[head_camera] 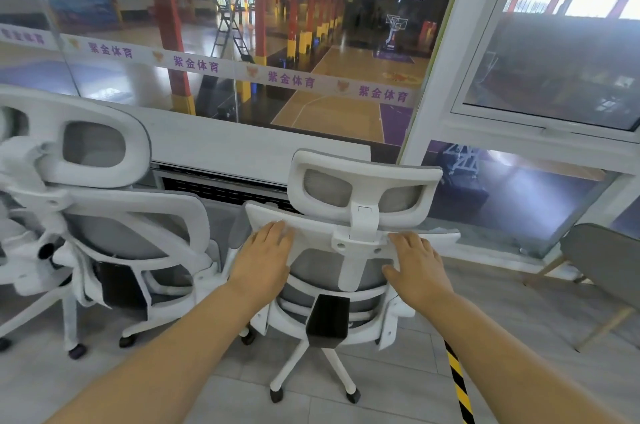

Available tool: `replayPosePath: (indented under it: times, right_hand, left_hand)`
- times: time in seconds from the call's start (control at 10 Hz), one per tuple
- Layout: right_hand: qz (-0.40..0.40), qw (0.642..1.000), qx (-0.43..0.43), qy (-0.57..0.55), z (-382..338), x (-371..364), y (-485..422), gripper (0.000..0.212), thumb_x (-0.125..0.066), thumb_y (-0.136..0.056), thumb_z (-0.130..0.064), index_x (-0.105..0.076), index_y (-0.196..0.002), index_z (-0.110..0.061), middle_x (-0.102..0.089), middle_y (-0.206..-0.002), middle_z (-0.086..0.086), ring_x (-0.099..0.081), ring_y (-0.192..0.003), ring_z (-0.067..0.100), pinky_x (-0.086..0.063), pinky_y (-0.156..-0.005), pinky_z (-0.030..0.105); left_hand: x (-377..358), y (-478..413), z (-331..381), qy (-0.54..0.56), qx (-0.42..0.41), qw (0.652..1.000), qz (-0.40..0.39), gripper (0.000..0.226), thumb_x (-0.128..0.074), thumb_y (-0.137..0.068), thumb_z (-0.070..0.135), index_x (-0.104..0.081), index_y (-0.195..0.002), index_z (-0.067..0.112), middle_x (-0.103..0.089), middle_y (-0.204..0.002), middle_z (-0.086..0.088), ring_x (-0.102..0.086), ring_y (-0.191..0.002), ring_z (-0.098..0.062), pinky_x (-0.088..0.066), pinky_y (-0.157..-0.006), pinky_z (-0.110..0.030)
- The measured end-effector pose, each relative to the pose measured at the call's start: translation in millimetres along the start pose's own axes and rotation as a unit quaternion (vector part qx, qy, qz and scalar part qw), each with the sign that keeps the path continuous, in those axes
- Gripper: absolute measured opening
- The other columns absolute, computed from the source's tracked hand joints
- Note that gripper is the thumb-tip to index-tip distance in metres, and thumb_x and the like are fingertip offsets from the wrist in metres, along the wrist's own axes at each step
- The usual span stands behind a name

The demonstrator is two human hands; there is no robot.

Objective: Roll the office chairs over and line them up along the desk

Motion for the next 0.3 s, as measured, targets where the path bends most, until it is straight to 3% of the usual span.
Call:
replayPosePath:
  times: [0.1, 0.2, 0.3]
  right_hand:
    - [-0.008, 1.0, 0.016, 0.006, -12, 3, 17, 0.055, -0.05, -0.092, -0.03, -0.03, -0.142, -0.019, -0.032, -0.145, 0.002, -0.028, -0.132, 0.022, -0.021, -0.111, 0.036]
    - [-0.012, 0.999, 0.042, 0.001, -27, 4, 44, 0.055, -0.05, -0.093, -0.03, -0.03, -0.143, -0.019, -0.033, -0.145, 0.002, -0.029, -0.132, 0.023, -0.023, -0.11, 0.037]
    - [-0.007, 0.997, 0.077, 0.004, -37, 6, 75, 0.051, -0.047, -0.094, -0.028, -0.033, -0.142, -0.02, -0.039, -0.141, 0.003, -0.035, -0.128, 0.023, -0.029, -0.103, 0.036]
  left_hand:
    - [7, 29, -3, -0.023, 0.02, 0.999, -0.015, 0.07, -0.084, -0.051, 0.013, -0.06, -0.115, 0.003, -0.063, -0.111, -0.016, -0.061, -0.103, -0.035, -0.051, -0.081, -0.043]
    - [16, 66, -8, -0.006, 0.04, 0.999, -0.007, 0.048, -0.073, -0.066, 0.011, -0.062, -0.112, 0.006, -0.064, -0.105, -0.013, -0.061, -0.096, -0.034, -0.049, -0.078, -0.041]
    - [33, 106, 0, -0.046, 0.054, 0.997, -0.006, 0.036, -0.082, -0.057, 0.019, -0.066, -0.088, 0.011, -0.065, -0.082, -0.006, -0.063, -0.076, -0.027, -0.05, -0.062, -0.033]
Point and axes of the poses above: each hand's wrist, its own y-axis away from the middle knuckle, its own x-axis out of the back of the hand, z = x × y, the point moved 7 cm from there along -y, towards the middle knuckle
